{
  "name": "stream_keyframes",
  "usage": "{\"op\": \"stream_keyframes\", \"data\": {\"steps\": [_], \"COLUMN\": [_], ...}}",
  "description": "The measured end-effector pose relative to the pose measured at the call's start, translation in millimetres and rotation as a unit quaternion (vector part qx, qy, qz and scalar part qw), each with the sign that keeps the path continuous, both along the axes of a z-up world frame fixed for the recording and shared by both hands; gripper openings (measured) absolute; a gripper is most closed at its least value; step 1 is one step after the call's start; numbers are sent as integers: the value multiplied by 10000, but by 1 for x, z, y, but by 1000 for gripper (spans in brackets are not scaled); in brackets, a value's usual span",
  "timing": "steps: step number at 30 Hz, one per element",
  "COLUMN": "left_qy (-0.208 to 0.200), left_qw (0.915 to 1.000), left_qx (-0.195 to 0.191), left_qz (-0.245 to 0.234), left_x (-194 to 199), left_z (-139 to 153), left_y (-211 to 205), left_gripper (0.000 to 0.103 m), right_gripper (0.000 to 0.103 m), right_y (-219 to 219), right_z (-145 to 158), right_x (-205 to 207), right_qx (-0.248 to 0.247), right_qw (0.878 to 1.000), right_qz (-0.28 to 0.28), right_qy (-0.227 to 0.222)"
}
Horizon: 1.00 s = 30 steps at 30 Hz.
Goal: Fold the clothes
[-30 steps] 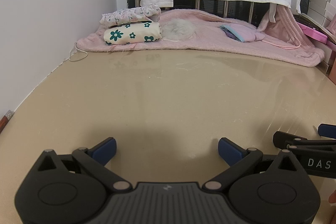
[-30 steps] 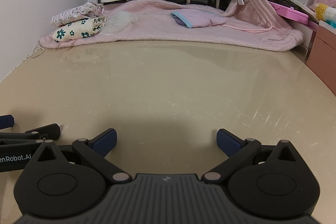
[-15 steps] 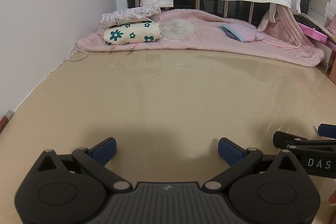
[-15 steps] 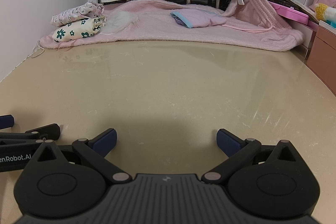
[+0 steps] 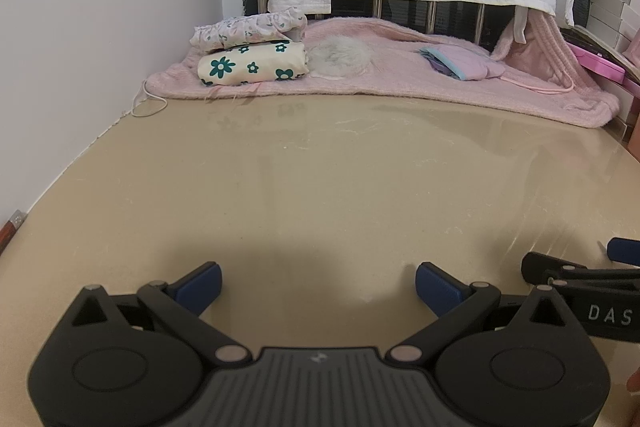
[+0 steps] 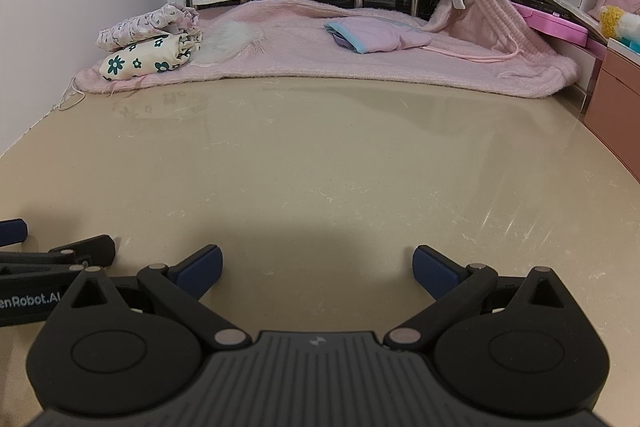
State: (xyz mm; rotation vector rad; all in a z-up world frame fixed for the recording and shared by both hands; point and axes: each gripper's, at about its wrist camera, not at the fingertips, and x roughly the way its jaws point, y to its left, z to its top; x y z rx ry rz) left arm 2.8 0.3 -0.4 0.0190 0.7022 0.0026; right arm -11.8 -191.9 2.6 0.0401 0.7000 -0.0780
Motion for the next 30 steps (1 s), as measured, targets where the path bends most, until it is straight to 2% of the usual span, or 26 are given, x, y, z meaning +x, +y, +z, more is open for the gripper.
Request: {"op": "stream_keyframes", "data": {"steps": [16, 19, 20, 22, 24, 26, 28, 30], "left_qy": [11, -62, -188, -403, -399, -385, -385, -409], "left_qw": [10000, 9996, 9986, 9947, 9900, 9864, 9841, 9842], "left_qx": [-3, -252, -454, -880, -1179, -1385, -1519, -1559], "left_qz": [15, -98, -177, -355, -663, -801, -833, -736], "left_x": [1, 9, 13, 31, 65, 111, 160, 214], "left_z": [1, 14, 22, 39, 52, 59, 63, 63], "left_y": [-1, -4, -5, -11, -24, -42, -61, -83], "left_gripper": [103, 102, 103, 103, 103, 103, 103, 103], "right_gripper": [103, 103, 103, 103, 103, 103, 103, 103], "right_y": [-1, -8, -12, -33, -59, -87, -113, -139], "right_z": [0, 4, 6, 20, 37, 54, 70, 81], "right_x": [0, 4, 6, 9, 14, 41, 78, 125], "right_qx": [-17, 19, 51, 160, 355, 565, 631, 902], "right_qw": [10000, 9999, 9997, 9995, 9970, 9942, 9920, 9891], "right_qz": [-20, 124, 166, 135, 89, 287, 260, -12], "right_qy": [2, 98, 146, -224, -688, -864, -1060, -1167]}}
